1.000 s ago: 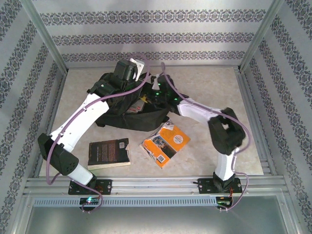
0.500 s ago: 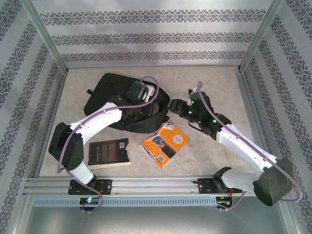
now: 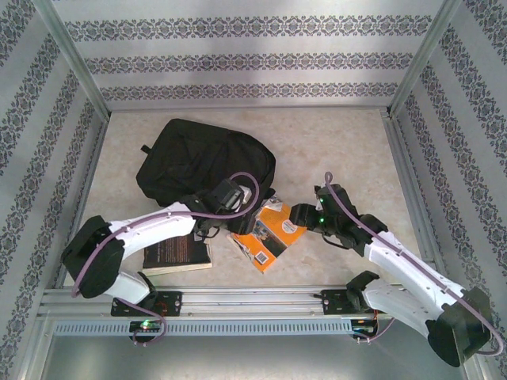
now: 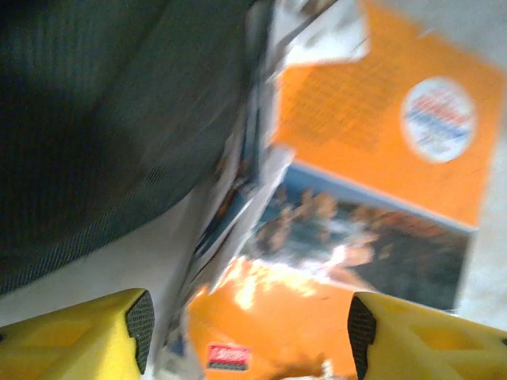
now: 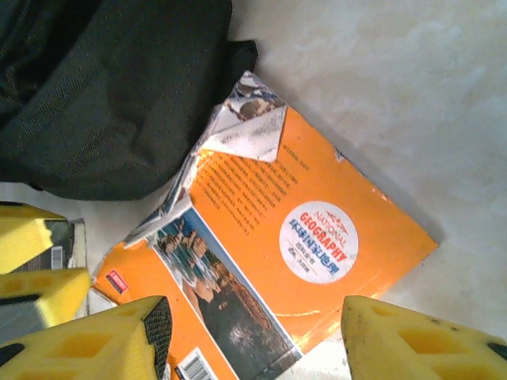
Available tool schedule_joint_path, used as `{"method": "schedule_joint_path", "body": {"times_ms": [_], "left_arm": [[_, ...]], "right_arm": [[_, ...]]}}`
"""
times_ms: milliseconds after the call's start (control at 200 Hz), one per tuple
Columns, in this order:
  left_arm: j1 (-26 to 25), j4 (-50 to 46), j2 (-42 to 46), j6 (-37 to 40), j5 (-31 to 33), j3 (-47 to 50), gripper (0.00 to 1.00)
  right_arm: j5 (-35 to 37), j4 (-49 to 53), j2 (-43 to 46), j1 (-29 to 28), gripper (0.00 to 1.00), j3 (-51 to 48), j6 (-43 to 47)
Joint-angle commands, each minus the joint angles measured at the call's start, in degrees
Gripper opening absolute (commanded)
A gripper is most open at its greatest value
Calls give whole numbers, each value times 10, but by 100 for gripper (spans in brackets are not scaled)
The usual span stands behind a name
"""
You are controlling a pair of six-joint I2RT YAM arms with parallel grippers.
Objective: Pack the student bag
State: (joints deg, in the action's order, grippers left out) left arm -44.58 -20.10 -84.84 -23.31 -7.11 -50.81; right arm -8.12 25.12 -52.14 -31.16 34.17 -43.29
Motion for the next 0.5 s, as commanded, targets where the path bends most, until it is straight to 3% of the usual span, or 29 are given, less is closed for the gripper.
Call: {"method": "schedule_joint_path", "body": {"times_ms": [0, 170, 495], "left_arm": [[-5, 30, -13, -21, 43, 2, 68], [-5, 57, -45, -16, 79, 6, 69], [-5, 50, -128, 1, -26, -24, 65]], "right_arm": [[-21, 6, 1, -15, 58, -16, 11], [-33, 1, -32, -40, 58, -19, 17], [3, 29, -62, -24, 57, -24, -15]]}}
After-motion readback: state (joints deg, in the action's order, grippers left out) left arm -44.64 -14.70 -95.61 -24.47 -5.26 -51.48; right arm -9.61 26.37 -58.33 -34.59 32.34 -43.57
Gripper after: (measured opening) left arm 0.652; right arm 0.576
